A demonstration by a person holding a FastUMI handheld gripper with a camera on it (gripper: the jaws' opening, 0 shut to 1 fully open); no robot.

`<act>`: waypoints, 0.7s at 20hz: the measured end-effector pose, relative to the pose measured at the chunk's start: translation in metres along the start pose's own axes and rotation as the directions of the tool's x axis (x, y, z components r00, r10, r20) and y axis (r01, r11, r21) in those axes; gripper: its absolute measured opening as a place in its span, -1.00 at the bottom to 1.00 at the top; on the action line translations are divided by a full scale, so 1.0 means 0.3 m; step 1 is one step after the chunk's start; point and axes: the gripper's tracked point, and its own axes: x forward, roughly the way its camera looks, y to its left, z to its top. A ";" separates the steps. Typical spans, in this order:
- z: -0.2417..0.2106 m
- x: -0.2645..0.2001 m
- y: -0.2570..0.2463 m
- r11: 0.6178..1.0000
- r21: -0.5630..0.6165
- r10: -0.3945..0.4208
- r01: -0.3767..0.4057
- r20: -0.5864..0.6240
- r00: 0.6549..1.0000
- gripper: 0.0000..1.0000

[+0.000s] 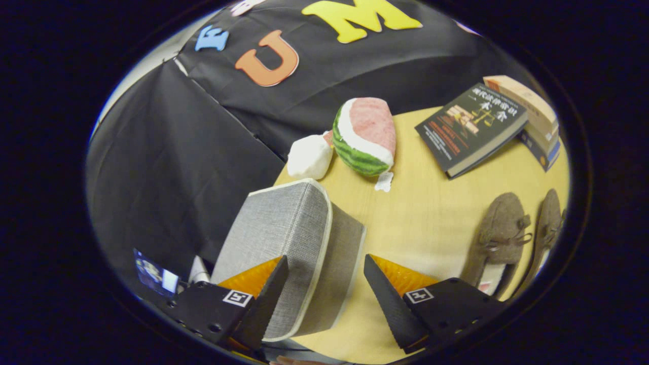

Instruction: Open the storage box then place both shoes into the box .Put the left shoe in first, then the right shoe, with the right side of both shoes facing outward in a uniform manner.

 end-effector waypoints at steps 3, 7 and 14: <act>0.004 0.004 -0.010 0.998 0.049 0.046 -0.044 -0.041 0.998 0.87; -0.036 0.053 0.021 0.993 0.051 0.106 -0.102 -0.088 0.990 0.87; -0.053 0.086 0.041 0.980 0.124 0.172 -0.155 -0.140 0.975 0.64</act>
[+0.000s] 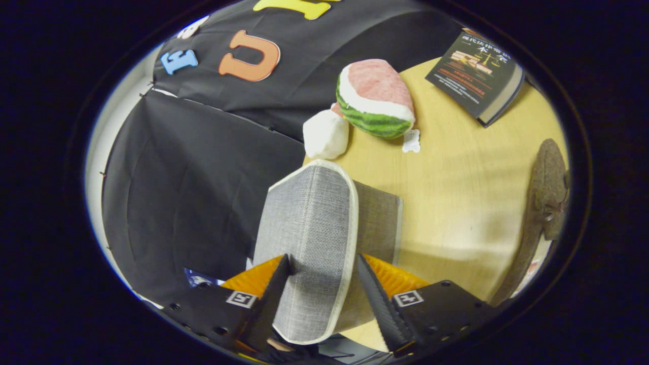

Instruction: Open the storage box then place both shoes into the box .Put the left shoe in first, then the right shoe, with the right side of both shoes facing outward in a uniform manner.

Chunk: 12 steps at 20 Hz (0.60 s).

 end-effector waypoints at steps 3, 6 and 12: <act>-0.005 0.002 0.002 1.000 -0.004 -0.003 0.003 -0.014 1.000 0.46; -0.015 0.007 0.003 0.998 0.045 0.039 -0.038 -0.027 0.999 0.46; -0.015 -0.014 0.004 0.995 0.065 0.071 -0.069 -0.025 0.997 0.22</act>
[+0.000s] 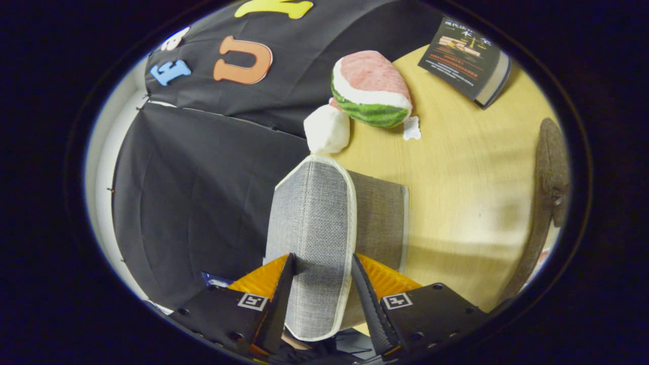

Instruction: Open the storage box then place both shoes into the box .Put the left shoe in first, then the right shoe, with the right side of both shoes facing outward in a uniform manner.

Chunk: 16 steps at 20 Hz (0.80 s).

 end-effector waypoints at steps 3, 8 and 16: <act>0.006 -0.027 -0.008 1.000 0.027 0.004 -0.004 0.017 1.000 0.04; 0.014 -0.063 0.020 0.994 0.088 0.068 -0.070 0.030 0.997 -0.36; -0.005 -0.088 0.299 0.975 0.029 0.220 -0.220 0.001 0.976 -0.36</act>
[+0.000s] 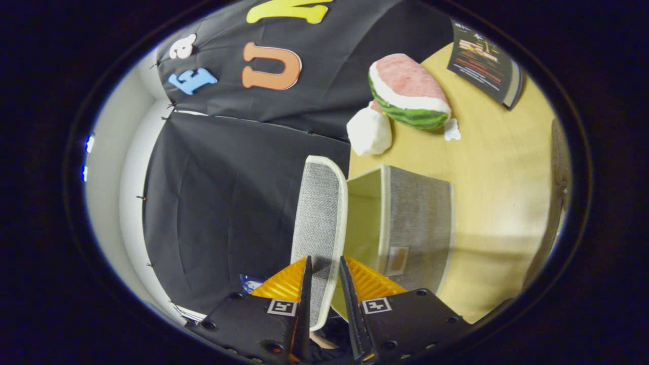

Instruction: Open the storage box then place both shoes into the box .Put the left shoe in first, then the right shoe, with the right side of both shoes facing outward in a uniform manner.

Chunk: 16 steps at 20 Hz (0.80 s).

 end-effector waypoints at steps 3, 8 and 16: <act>0.008 0.037 0.082 1.000 -0.009 0.015 -0.015 -0.002 1.000 -0.36; 0.015 0.116 0.227 0.999 -0.039 0.026 -0.026 -0.005 1.000 -0.36; -0.003 0.311 0.466 0.991 -0.126 0.042 -0.046 -0.034 0.999 -0.36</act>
